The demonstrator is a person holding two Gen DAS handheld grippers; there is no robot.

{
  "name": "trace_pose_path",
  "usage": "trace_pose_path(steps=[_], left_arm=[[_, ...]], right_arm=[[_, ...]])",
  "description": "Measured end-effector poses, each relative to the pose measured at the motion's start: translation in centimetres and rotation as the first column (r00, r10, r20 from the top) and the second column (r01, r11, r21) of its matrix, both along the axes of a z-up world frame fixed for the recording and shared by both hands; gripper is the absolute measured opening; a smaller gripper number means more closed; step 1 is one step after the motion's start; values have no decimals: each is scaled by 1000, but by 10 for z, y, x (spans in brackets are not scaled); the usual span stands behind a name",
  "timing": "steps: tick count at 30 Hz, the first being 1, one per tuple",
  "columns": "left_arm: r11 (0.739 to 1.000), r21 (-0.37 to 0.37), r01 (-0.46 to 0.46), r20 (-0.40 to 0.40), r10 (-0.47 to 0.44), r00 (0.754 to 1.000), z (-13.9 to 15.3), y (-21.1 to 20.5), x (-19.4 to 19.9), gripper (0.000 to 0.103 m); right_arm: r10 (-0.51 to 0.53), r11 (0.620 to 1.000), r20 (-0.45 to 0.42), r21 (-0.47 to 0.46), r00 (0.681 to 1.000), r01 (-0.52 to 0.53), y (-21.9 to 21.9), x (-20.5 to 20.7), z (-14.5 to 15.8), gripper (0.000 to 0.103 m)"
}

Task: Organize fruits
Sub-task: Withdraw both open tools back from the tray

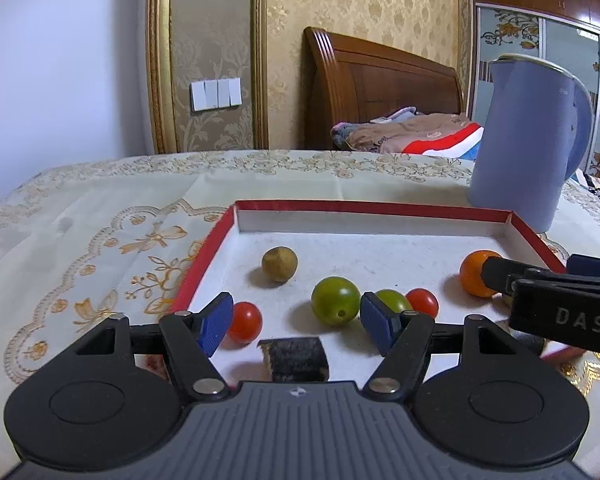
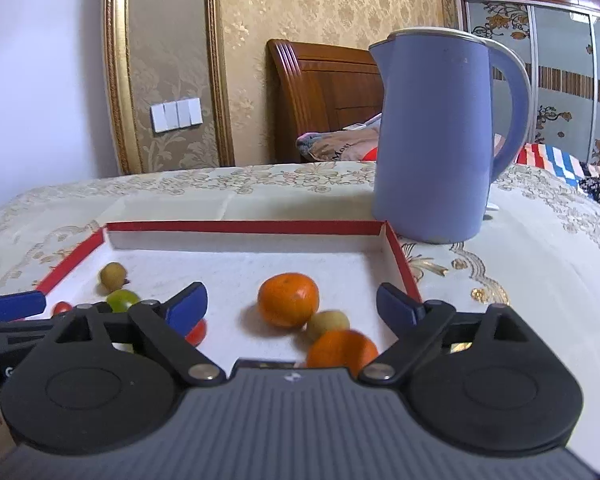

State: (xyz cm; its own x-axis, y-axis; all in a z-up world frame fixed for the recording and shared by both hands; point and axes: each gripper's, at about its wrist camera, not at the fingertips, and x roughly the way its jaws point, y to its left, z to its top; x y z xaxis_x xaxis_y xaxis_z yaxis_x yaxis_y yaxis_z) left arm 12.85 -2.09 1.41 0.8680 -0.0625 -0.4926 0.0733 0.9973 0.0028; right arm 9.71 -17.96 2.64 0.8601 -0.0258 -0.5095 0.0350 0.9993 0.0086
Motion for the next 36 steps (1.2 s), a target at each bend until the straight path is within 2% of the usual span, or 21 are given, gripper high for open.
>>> trace_pose_path(steps=[9, 12, 14, 19, 27, 29, 36], left_arm=[[999, -43, -5, -45, 3, 999, -1, 11, -20, 70], [1000, -17, -10, -10, 10, 1000, 0, 11, -35, 71], [1000, -1, -5, -5, 5, 1000, 0, 10, -44, 77], [1000, -9, 14, 25, -14, 1000, 3, 12, -64, 77], [999, -41, 21, 8, -21, 1000, 2, 14, -70, 77], [999, -39, 23, 7, -22, 1000, 1, 14, -70, 77], [999, -36, 13, 9, -13, 1000, 1, 15, -70, 77]], right_arm=[[10, 999, -12, 44, 1000, -10, -7, -36, -2, 96], [12, 998, -11, 62, 1000, -12, -10, -47, -3, 99], [9, 998, 2, 69, 1000, -9, -11, -53, -2, 99], [14, 997, 3, 77, 1000, -15, -11, -67, -2, 102], [26, 997, 11, 76, 1000, -27, -6, -83, -2, 103], [22, 998, 18, 53, 1000, -23, -4, -83, -2, 103], [19, 997, 9, 70, 1000, -19, -6, -82, -3, 103]])
